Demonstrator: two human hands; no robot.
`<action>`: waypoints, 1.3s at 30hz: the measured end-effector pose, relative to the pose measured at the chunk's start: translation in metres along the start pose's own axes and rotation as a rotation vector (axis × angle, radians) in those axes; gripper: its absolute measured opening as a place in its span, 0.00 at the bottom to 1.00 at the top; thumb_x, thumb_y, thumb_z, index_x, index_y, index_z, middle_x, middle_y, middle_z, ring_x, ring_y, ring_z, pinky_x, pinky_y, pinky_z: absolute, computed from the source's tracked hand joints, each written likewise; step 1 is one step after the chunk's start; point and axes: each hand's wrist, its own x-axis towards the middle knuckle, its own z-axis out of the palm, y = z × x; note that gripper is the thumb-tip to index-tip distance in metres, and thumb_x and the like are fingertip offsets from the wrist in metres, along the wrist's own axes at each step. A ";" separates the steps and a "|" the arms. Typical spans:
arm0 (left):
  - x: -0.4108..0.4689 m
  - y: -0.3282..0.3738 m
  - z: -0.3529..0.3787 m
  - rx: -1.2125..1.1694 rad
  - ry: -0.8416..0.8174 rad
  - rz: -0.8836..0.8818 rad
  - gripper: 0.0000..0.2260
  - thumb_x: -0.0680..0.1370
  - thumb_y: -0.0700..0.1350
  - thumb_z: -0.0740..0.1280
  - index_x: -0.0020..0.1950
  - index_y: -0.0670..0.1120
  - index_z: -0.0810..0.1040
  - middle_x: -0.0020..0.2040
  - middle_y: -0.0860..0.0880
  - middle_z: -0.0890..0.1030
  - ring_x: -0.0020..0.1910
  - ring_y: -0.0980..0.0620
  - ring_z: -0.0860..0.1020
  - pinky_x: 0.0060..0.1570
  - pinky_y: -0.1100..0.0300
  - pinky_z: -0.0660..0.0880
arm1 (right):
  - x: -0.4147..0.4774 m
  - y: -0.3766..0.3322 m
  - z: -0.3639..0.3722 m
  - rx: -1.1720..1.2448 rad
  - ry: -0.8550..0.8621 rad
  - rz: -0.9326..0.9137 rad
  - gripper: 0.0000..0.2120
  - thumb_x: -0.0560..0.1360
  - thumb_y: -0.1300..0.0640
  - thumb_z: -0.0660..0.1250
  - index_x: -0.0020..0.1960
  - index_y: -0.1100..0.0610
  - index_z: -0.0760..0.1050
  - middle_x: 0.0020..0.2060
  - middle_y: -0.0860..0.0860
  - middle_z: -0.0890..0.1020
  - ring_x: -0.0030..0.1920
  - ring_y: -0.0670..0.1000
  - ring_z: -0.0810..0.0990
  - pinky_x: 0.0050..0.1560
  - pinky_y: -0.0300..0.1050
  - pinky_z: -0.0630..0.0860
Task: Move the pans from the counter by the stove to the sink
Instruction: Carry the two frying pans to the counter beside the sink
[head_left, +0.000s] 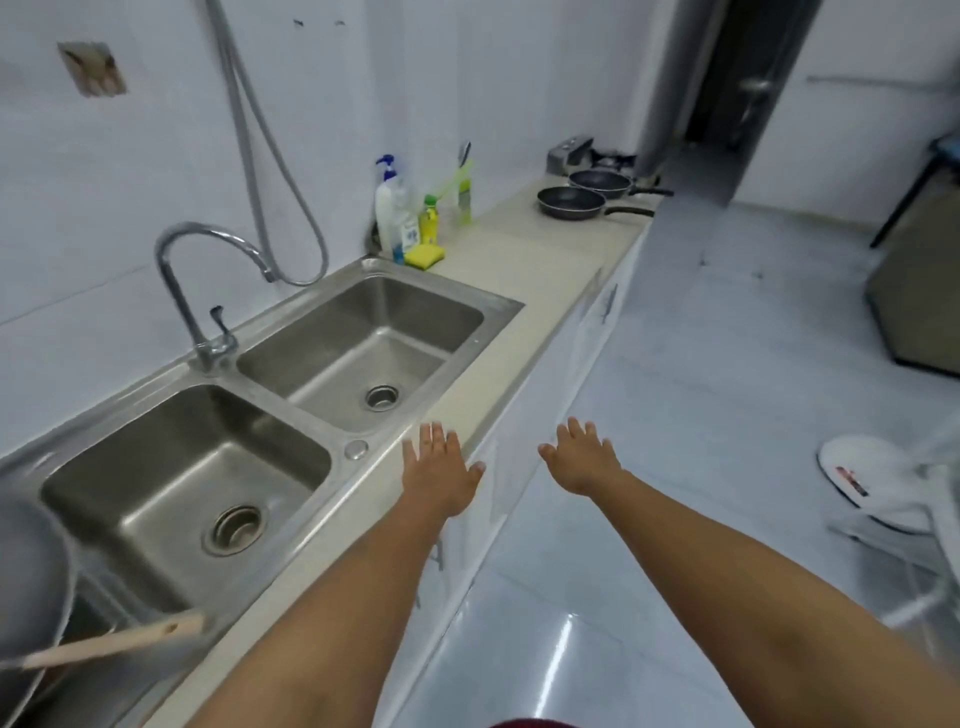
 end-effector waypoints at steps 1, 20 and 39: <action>0.013 0.017 0.000 0.005 -0.018 0.033 0.33 0.83 0.60 0.45 0.81 0.41 0.45 0.81 0.41 0.42 0.79 0.43 0.39 0.75 0.42 0.39 | 0.008 0.018 -0.005 0.014 -0.005 0.032 0.30 0.84 0.45 0.45 0.80 0.60 0.48 0.80 0.55 0.45 0.79 0.59 0.43 0.76 0.60 0.46; 0.332 0.205 -0.058 0.144 -0.149 0.393 0.33 0.84 0.60 0.44 0.81 0.40 0.43 0.81 0.40 0.42 0.79 0.43 0.39 0.75 0.42 0.39 | 0.238 0.176 -0.099 0.225 -0.006 0.402 0.31 0.83 0.43 0.46 0.80 0.60 0.49 0.80 0.55 0.46 0.79 0.58 0.45 0.76 0.60 0.48; 0.655 0.451 -0.113 0.122 -0.243 0.439 0.32 0.84 0.60 0.45 0.81 0.41 0.46 0.81 0.40 0.44 0.79 0.43 0.41 0.76 0.43 0.41 | 0.529 0.396 -0.246 0.208 -0.049 0.469 0.31 0.83 0.42 0.47 0.79 0.60 0.53 0.80 0.55 0.49 0.79 0.59 0.49 0.76 0.60 0.51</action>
